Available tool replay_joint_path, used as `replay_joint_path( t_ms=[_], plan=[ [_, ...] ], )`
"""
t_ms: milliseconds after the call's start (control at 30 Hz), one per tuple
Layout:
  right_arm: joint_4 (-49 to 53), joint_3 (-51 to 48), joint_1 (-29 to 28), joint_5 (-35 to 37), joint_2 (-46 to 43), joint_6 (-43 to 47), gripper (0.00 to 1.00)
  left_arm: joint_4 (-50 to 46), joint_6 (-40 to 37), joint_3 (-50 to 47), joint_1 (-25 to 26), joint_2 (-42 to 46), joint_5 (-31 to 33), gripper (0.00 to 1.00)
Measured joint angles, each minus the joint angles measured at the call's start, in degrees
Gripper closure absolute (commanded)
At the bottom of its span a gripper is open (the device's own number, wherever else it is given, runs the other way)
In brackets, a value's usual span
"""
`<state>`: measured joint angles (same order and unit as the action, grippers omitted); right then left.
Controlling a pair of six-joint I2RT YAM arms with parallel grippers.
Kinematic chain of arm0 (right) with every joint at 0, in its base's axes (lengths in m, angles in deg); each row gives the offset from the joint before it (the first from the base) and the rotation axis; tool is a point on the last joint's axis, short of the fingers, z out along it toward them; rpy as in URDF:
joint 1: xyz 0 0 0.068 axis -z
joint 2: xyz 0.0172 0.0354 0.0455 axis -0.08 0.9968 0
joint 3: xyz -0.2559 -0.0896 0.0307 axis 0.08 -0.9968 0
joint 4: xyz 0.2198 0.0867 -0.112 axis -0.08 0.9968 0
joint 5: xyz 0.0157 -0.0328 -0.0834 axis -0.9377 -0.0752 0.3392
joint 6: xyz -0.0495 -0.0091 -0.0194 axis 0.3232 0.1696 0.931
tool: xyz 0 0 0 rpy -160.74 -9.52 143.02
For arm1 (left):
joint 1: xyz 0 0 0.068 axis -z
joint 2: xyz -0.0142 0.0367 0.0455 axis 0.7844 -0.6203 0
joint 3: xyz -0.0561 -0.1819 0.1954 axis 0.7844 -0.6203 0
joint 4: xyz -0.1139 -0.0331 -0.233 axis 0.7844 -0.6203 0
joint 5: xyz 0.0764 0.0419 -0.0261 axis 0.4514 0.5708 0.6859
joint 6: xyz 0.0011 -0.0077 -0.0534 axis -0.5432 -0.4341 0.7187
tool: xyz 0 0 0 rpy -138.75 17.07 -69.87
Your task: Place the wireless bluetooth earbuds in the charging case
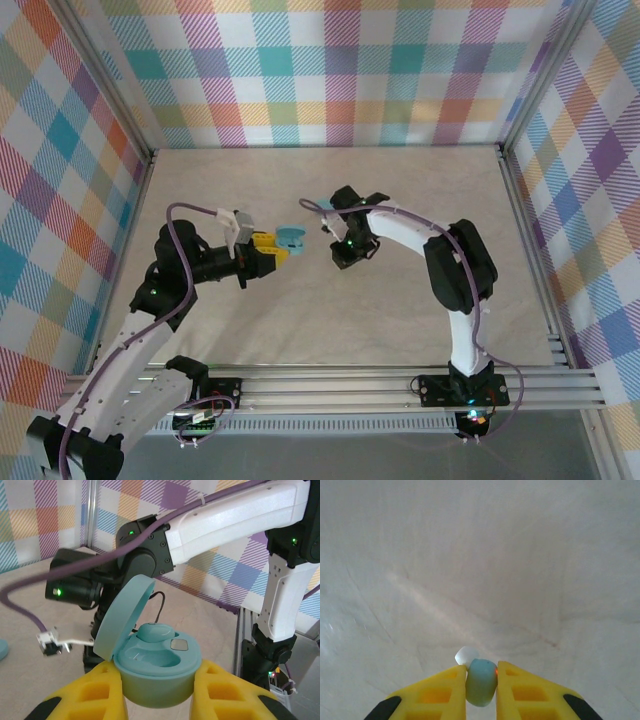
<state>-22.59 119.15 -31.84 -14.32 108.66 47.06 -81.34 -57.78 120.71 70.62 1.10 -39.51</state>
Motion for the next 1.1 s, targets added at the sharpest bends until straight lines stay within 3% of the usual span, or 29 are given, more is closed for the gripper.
replay_joint_path(
  t_ms=[200,267,367,533,700,933,1100],
  plan=[
    [2.3,-0.5,-0.6,2.6,2.7,8.8,0.73,0.4,0.0,0.0,0.0,-0.2,0.0,1.00],
    [3.2,0.2,-0.5,3.9,3.3,10.3,0.66,0.4,0.0,0.0,0.0,-0.2,0.0,1.00],
    [3.7,2.3,-0.2,5.7,3.8,11.1,0.51,0.3,0.0,0.0,0.0,-0.2,0.0,1.00],
    [4.5,6.1,1.4,6.8,3.6,8.0,0.49,0.1,-0.3,0.0,0.0,-0.2,0.0,1.00],
    [3.3,4.0,2.6,5.1,-1.5,-3.0,0.50,-0.8,-0.6,0.0,0.0,0.1,0.1,1.00],
    [-5.7,-10.1,2.1,-0.2,-14.7,-29.0,0.68,-1.2,-0.7,0.0,0.0,0.9,0.0,1.00],
    [-13.3,-17.1,-1.3,-3.9,-15.4,-40.9,0.75,-1.2,-0.7,0.0,0.0,1.3,0.0,1.00]
  ],
)
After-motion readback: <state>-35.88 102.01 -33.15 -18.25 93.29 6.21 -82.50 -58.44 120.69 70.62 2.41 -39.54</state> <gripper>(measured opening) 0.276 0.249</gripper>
